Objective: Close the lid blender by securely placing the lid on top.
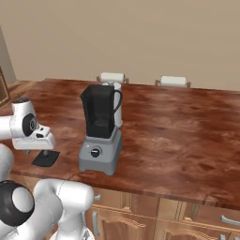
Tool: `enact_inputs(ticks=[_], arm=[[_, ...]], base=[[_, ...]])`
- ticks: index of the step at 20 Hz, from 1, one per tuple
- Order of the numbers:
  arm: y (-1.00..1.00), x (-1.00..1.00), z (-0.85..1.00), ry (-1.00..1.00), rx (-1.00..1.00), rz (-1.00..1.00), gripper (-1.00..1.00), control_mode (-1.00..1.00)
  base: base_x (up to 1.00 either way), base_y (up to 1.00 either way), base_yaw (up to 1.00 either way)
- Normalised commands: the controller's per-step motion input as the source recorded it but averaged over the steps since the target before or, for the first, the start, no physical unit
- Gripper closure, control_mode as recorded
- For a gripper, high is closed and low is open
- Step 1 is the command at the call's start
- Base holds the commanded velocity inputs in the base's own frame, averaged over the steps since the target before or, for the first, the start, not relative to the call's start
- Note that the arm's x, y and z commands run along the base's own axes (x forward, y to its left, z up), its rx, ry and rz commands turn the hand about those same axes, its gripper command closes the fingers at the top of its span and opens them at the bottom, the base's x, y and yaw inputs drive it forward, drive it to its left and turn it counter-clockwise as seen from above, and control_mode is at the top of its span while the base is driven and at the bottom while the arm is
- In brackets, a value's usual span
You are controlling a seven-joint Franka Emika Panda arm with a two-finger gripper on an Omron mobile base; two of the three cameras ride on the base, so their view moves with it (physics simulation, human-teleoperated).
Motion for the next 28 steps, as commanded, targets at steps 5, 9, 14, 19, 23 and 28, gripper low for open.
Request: enact_inputs(ticks=[5,9,14,19,23,28], arm=[[0.04,0.37,-0.38,0.01,0.00,0.05,-1.00,-1.00],[0.00,0.26,-0.36,0.00,0.00,0.08,-1.00,-1.00],[0.00,0.15,-0.38,0.00,0.00,0.07,-1.00,-1.00],[0.01,0.12,-0.27,0.00,0.00,0.03,-1.00,-1.00],[0.00,0.01,-0.08,0.00,0.00,0.01,-1.00,-1.00],[0.00,0.00,0.00,0.00,0.00,0.00,-1.00,-1.00]], base=[[0.00,0.00,0.00],[0.00,0.00,0.00],[0.00,0.00,0.00],[0.00,0.00,0.00],[0.00,0.00,0.00],[0.00,0.00,0.00]])
